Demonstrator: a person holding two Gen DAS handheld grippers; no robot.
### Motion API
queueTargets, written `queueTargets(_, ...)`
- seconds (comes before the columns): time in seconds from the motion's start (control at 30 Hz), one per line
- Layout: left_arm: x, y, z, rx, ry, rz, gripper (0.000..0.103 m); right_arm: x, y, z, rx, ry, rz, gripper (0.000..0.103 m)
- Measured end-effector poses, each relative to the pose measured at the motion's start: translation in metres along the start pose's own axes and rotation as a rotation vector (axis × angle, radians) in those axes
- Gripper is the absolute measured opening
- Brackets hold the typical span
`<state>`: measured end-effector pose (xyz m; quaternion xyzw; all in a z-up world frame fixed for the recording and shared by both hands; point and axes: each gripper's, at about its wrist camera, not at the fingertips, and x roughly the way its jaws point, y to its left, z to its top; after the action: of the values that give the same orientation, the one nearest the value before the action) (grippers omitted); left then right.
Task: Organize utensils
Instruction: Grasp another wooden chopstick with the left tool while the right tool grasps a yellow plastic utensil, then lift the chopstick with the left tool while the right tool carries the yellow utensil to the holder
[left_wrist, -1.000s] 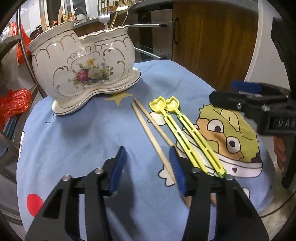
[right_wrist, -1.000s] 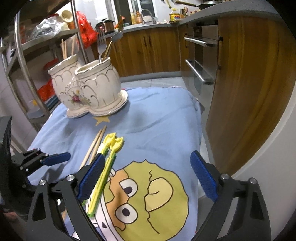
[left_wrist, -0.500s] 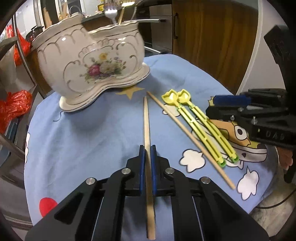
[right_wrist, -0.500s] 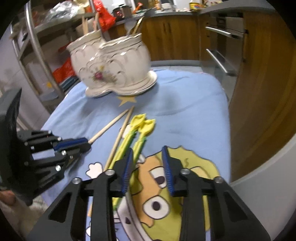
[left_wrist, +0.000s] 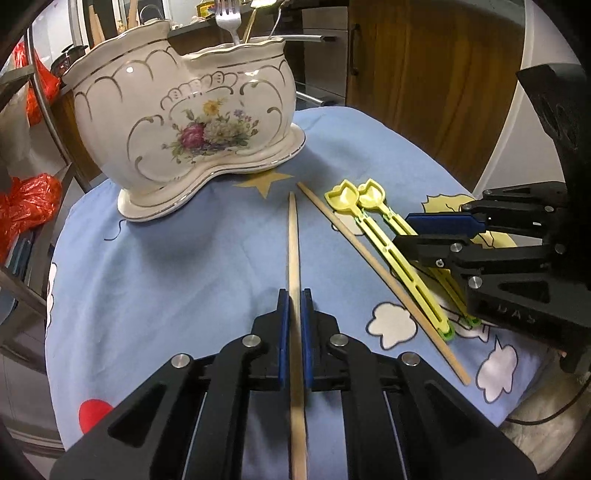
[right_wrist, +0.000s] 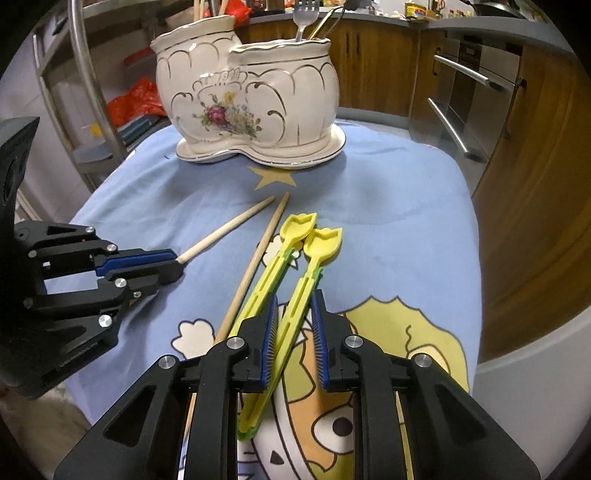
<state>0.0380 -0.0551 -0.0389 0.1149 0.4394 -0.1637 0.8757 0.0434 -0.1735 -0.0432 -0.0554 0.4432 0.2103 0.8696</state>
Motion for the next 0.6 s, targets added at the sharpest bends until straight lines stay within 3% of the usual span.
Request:
queueTargets(0.13, 0.001, -0.002, 0.002, 0.014, -0.010, 0.016, 0.006, -0.001, -0.002, -0.001, 0.007, -0.010, 0.010, 0.011)
queueTargets(0.37, -0.006, 0.003, -0.002, 0.010, -0.025, 0.019, 0.006, -0.013, -0.007, -0.002, 0.021, -0.059, 0.004, 0.011)
queueTargets(0.47, -0.016, 0.005, -0.002, 0.000, -0.053, 0.019, 0.006, -0.022, -0.015, 0.000, 0.050, -0.098, 0.003, 0.011)
queueTargets(0.6, -0.041, 0.007, -0.001, -0.020, -0.148, -0.003, 0.006, -0.040, -0.020, 0.004, 0.087, -0.187, 0.047, 0.011)
